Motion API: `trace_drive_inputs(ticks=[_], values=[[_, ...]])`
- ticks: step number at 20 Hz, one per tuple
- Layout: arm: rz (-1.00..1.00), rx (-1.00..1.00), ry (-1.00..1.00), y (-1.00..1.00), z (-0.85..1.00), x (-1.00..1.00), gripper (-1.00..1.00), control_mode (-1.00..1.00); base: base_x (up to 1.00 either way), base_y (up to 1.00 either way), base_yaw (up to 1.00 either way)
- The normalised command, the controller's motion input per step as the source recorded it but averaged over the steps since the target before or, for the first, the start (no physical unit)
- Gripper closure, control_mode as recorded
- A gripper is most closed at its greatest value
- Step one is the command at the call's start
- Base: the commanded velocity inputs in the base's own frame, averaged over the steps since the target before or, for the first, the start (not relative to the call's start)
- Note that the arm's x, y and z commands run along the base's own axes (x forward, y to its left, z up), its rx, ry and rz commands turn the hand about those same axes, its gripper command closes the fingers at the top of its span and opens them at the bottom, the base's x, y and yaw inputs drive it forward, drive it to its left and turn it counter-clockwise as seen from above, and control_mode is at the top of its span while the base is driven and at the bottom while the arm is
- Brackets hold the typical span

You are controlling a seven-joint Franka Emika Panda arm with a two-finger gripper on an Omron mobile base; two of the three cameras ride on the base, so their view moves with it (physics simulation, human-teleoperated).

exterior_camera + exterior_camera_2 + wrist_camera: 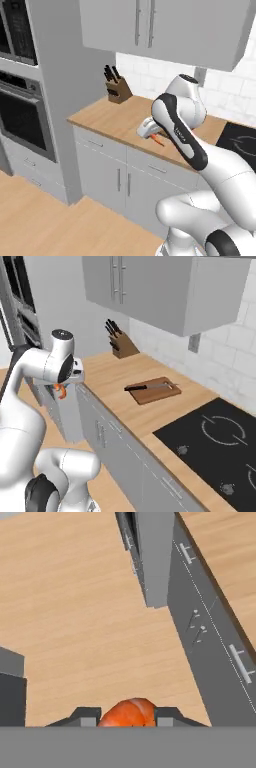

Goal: Pick up the knife from the drawer and place it on the cutting board. Then place the meat from the plate to the cutting board.

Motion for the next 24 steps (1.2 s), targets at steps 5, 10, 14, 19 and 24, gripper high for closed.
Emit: trace_drive_inputs(ticks=[5,10,14,19,24], values=[[0.00,0.00,0.00,0.00,0.00,0.00,1.00,1.00,0.00,0.05,-0.71],[0.00,0.00,0.00,0.00,0.00,0.00,1.00,1.00,0.00,0.09,-0.83],[0.00,0.00,0.00,0.00,0.00,0.00,1.00,1.00,-0.11,0.57,-0.74],[0.00,0.00,0.00,0.00,0.00,0.00,1.00,1.00,-0.22,0.80,-0.63],[0.00,0.00,0.00,0.00,0.00,0.00,1.00,1.00,-0.21,0.88,-0.59]])
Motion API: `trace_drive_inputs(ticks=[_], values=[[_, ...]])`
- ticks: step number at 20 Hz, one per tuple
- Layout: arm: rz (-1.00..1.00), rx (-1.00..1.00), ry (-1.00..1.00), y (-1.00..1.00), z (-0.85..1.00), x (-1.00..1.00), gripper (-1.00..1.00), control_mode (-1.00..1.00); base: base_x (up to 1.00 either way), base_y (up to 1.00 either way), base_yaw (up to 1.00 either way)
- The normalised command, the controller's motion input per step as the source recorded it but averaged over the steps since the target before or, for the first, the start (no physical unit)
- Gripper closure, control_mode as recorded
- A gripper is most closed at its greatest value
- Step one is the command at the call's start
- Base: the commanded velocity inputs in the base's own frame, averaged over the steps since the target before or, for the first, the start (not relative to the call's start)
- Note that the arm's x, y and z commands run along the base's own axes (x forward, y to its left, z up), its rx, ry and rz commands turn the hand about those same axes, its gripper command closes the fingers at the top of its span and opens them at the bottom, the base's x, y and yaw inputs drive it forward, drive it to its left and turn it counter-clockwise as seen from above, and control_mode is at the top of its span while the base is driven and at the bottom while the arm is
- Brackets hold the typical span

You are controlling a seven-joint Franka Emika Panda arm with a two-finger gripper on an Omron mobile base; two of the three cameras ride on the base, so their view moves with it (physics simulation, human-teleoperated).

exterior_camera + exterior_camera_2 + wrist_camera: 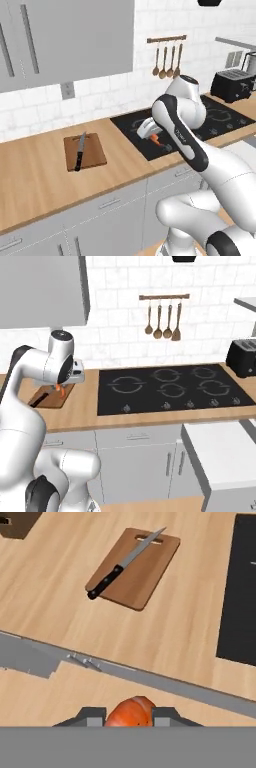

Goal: Pick up the knife from the drawer and place it on the cutting board. Then place the meat from the plate to the cutting board.

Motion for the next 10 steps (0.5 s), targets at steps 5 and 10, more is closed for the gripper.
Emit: trace_drive_inputs(ticks=[5,10], values=[[0.00,0.00,0.00,0.00,0.00,0.00,1.00,1.00,-0.01,0.96,-0.50],[0.00,0.00,0.00,0.00,0.00,0.00,1.00,1.00,0.27,0.63,-0.19]])
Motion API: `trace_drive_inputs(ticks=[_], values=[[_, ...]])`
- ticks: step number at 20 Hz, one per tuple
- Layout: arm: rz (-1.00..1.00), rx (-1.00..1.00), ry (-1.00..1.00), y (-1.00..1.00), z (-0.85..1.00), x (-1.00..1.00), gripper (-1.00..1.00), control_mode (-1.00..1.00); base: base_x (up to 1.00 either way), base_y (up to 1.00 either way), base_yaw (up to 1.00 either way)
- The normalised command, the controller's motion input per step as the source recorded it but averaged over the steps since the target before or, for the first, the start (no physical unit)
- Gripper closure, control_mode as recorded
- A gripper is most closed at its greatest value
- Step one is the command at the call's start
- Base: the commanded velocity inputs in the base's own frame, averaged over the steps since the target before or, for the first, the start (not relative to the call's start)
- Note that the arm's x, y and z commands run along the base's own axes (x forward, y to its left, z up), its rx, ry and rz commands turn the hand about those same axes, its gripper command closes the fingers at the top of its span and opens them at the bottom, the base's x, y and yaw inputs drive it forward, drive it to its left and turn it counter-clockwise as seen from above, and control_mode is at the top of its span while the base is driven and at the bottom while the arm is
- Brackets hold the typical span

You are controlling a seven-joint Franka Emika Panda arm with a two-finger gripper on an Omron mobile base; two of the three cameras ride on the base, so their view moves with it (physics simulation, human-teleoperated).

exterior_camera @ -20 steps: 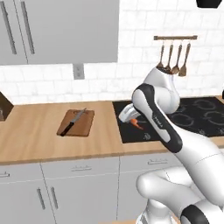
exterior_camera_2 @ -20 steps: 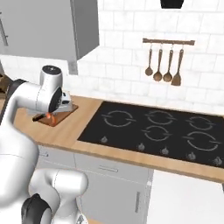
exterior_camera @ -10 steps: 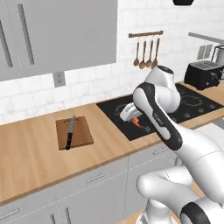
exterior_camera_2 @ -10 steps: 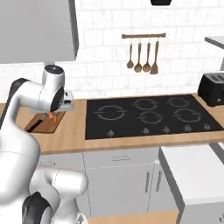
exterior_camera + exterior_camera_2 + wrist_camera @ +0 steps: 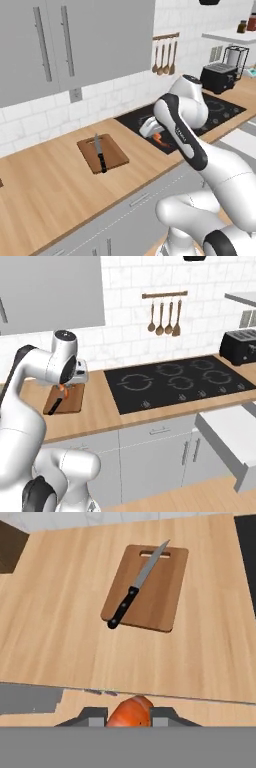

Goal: Pick up the knife from the drawer and place it on the cutting board. Then place the meat from the plate to the cutting board.

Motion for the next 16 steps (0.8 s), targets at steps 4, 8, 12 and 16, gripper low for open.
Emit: trace_drive_inputs(ticks=[4,8,12,16], values=[[-0.09,-0.01,0.02,0.15,-0.10,0.71,1.00,-1.00,0.13,0.12,-0.02],[-0.05,0.00,0.05,0.14,-0.21,0.95,1.00,-1.00,0.00,0.00,0.00],[0.00,0.04,0.08,0.63,-0.64,0.57,1.00,-1.00,0.00,0.00,0.00],[0.00,0.03,0.07,0.60,-0.74,0.67,1.00,-1.00,0.00,0.00,0.00]])
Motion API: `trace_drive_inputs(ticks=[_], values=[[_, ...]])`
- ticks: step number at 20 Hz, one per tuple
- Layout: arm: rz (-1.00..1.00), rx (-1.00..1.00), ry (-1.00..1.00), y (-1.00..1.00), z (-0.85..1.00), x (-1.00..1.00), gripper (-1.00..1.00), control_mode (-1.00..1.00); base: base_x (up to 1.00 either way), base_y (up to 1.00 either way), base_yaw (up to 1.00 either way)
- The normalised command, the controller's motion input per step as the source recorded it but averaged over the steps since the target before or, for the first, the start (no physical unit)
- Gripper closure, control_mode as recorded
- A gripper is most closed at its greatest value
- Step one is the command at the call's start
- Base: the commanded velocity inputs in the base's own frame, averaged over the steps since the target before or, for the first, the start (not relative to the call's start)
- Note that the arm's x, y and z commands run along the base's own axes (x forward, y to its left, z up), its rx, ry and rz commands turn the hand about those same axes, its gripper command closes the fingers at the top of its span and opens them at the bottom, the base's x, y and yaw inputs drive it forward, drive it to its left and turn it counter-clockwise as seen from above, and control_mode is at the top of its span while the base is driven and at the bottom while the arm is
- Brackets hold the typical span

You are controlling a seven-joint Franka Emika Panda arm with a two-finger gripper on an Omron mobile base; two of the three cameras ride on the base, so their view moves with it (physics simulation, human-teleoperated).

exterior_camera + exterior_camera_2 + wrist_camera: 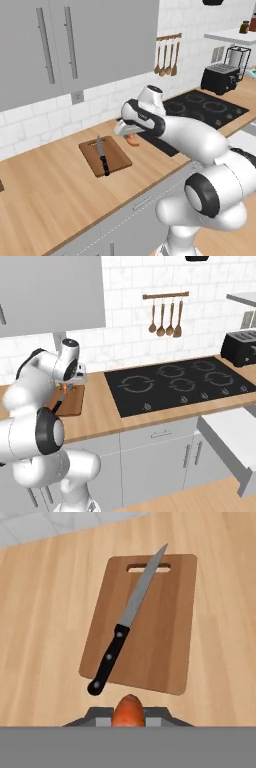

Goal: Pick up the knife from the drawer and place it on the cutting board. Then place the meat from the plate to the cutting board.

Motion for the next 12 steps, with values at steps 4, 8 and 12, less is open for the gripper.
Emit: trace_drive_inputs(ticks=[4,8,12], values=[[-0.06,0.00,0.05,0.36,-0.48,0.80,1.00,-1.00,0.00,0.00,0.00],[-0.16,0.00,0.05,0.38,-0.44,0.64,1.00,-1.00,0.00,0.00,0.00],[-0.18,0.00,0.04,0.42,-0.43,0.39,1.00,-1.00,0.00,0.00,0.00]])
